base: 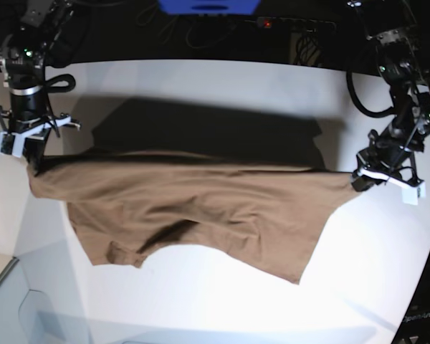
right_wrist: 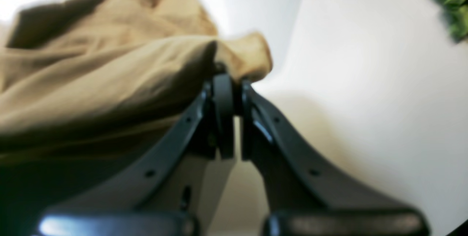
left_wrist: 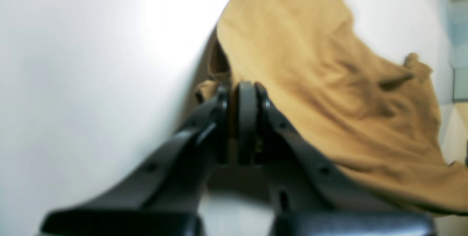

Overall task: Layout the t-shirt on the table in an organized manner, then fold the t-shirt properly
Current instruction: 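Lift the stretched t-shirt edge with both grippers and drag it taut, then lay the stretched edge flat on the table with both grippers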

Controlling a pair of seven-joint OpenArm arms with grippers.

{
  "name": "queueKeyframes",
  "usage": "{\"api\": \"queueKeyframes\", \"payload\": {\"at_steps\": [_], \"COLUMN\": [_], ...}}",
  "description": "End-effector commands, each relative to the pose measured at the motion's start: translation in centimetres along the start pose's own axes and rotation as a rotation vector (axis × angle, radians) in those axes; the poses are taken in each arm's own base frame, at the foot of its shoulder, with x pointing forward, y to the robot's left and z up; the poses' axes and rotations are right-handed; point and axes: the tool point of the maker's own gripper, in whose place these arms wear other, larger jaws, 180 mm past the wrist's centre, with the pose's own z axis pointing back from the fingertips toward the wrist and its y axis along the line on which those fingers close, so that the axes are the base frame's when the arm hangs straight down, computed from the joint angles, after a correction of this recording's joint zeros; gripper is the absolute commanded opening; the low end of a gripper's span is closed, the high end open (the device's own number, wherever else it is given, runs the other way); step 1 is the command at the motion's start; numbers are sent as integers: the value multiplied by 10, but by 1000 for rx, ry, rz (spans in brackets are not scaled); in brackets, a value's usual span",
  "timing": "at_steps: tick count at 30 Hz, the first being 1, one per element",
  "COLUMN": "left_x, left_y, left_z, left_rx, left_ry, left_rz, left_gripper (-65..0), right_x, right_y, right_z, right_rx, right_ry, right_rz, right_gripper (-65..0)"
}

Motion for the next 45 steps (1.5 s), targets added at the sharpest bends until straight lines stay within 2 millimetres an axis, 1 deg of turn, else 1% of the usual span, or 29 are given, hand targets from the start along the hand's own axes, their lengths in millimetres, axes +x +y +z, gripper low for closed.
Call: {"api": "queueKeyframes", "payload": {"at_steps": [1,3,4,6,7,10,12,13,15,17,19,22,24,26,27,28,29,30,31,32,34,35,37,38,40,41,42,44,45], "left_x": [20,31,41,55,63,83,100,106,124,148,172,212,239,266,279,288,298,305,310,315,317,318,315,309,289,277,260,222,201], "left_y": [-10,-19,-25,-36,-39,-42,-52,-57,-68,-87,-107,-141,-168,-188,-204,-220,-232,-243,-251,-254,-256,-254,-248,-235,-209,-195,-175,-140,-122], "left_z": [7,12,13,11,9,-5,-20,-29,-42,-53,-62,-65,-62,-58,-54,-51,-45,-41,-36,-33,-30,-28,-31,-37,-50,-57,-65,-80,-86], "left_rx": [-21,-38,-51,-75,-82,-98,-126,-139,-164,-201,-234,-293,-347,-391,-423,-454,-472,-492,-505,-511,-519,-519,-511,-492,-477,-469,-451,-422,-405], "left_ry": [-64,-99,-124,-155,-168,-185,-189,-181,-180,-187,-191,-215,-238,-258,-264,-267,-277,-285,-292,-300,-306,-307,-298,-285,-243,-219,-187,-118,-82], "left_rz": [-28,-48,-55,-62,-60,-25,-5,4,19,25,29,28,51,83,94,100,94,92,85,81,79,83,87,97,136,159,187,244,274], "left_gripper": [-649,-649,-649,-649,-649,-649,-649,-649,-649,-649,-649,-649,-649,-649,-649,-649,-649,-649,-649,-649,-649,-649,-649,-649,-649,-649,-649,-649,-649], "right_x": [17,27,33,47,57,87,112,119,140,165,201,256,299,333,349,362,373,378,382,387,391,386,360,349,313,296,274,233,213], "right_y": [-1,0,-2,-2,3,20,31,36,38,40,37,26,18,9,10,12,9,8,10,11,11,11,15,18,27,32,39,54,56], "right_z": [0,-5,-8,-13,-18,-35,-54,-66,-88,-113,-133,-148,-148,-145,-144,-141,-137,-135,-132,-127,-117,-116,-119,-116,-111,-109,-108,-103,-101], "right_rx": [-2,-2,-4,5,20,77,113,126,135,144,143,127,113,100,104,108,100,96,99,98,92,89,91,91,104,113,130,165,173], "right_ry": [-59,-85,-97,-129,-156,-212,-237,-224,-218,-222,-250,-314,-375,-425,-448,-468,-486,-496,-507,-522,-548,-534,-483,-472,-432,-416,-385,-325,-290], "right_rz": [7,2,11,29,34,72,99,105,107,105,101,77,57,41,41,47,62,77,89,99,107,113,135,152,187,202,208,210,206], "right_gripper": [-650,-650,-650,-650,-650,-650,-650,-650,-650,-650,-650,-650,-650,-650,-650,-650,-650,-650,-650,-650,-650,-650,-650,-650,-650,-650,-650,-650,-650]}}
